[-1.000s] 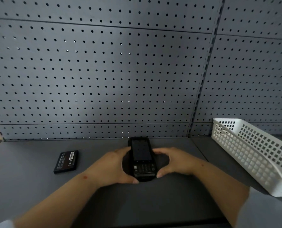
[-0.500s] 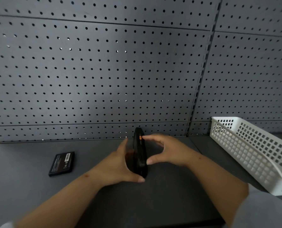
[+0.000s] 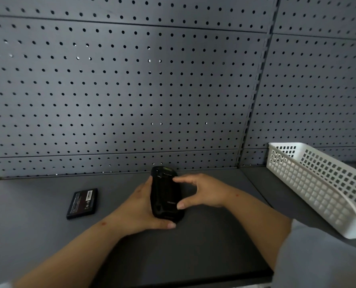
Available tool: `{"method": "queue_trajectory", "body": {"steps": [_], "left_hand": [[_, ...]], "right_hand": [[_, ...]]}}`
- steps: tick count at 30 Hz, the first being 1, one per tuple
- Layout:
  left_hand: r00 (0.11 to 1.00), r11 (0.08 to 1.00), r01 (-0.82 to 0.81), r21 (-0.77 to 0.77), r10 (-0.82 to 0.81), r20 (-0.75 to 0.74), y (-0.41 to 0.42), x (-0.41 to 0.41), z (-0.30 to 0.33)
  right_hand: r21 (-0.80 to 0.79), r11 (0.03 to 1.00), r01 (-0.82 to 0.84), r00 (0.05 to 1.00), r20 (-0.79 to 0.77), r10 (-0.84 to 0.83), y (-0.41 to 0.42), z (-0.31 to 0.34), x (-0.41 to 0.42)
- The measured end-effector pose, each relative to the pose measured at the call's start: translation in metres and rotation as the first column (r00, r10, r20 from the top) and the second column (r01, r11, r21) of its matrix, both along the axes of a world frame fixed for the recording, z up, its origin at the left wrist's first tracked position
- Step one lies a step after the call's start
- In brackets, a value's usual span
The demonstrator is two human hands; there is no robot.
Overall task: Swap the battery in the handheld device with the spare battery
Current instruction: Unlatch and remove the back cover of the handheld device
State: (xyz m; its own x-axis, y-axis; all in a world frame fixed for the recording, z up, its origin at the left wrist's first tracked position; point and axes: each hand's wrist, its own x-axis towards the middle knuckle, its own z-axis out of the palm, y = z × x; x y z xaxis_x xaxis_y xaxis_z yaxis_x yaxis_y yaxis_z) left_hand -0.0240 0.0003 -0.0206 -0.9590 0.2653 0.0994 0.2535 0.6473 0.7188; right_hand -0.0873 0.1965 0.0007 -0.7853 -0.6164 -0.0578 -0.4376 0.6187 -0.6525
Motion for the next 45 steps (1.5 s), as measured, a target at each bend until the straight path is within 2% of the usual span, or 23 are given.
{"method": "queue_trajectory", "body": {"steps": [10,14,18,24,33,45], "left_hand": [[0.999,0.997,-0.046,-0.06,0.046,-0.009,0.006,0.001,-0.004],[0.998,0.986,-0.057,-0.157,0.062,0.03,0.001,0.001,-0.003],[0.999,0.961,-0.027,-0.276,0.034,0.022,-0.01,-0.003,-0.002],[1.0,0.96,-0.028,-0.279,0.028,-0.004,-0.016,-0.004,-0.007],[0.999,0.965,-0.046,-0.257,0.039,-0.033,-0.015,-0.002,-0.007],[0.999,0.95,-0.052,-0.308,0.045,-0.03,-0.016,-0.004,-0.008]], "right_hand": [[0.005,0.999,0.037,0.993,0.111,-0.037,0.004,-0.003,-0.008],[-0.026,0.997,0.074,0.984,0.165,-0.068,0.007,-0.006,-0.011],[-0.033,0.995,0.099,0.984,0.15,-0.093,0.01,-0.007,-0.016],[-0.035,0.99,0.138,0.99,0.02,-0.137,0.004,-0.006,-0.029],[0.079,0.984,0.162,0.962,-0.234,-0.139,-0.008,-0.003,-0.039],[0.268,0.955,0.123,0.911,-0.413,-0.001,-0.017,0.002,-0.037]]}}
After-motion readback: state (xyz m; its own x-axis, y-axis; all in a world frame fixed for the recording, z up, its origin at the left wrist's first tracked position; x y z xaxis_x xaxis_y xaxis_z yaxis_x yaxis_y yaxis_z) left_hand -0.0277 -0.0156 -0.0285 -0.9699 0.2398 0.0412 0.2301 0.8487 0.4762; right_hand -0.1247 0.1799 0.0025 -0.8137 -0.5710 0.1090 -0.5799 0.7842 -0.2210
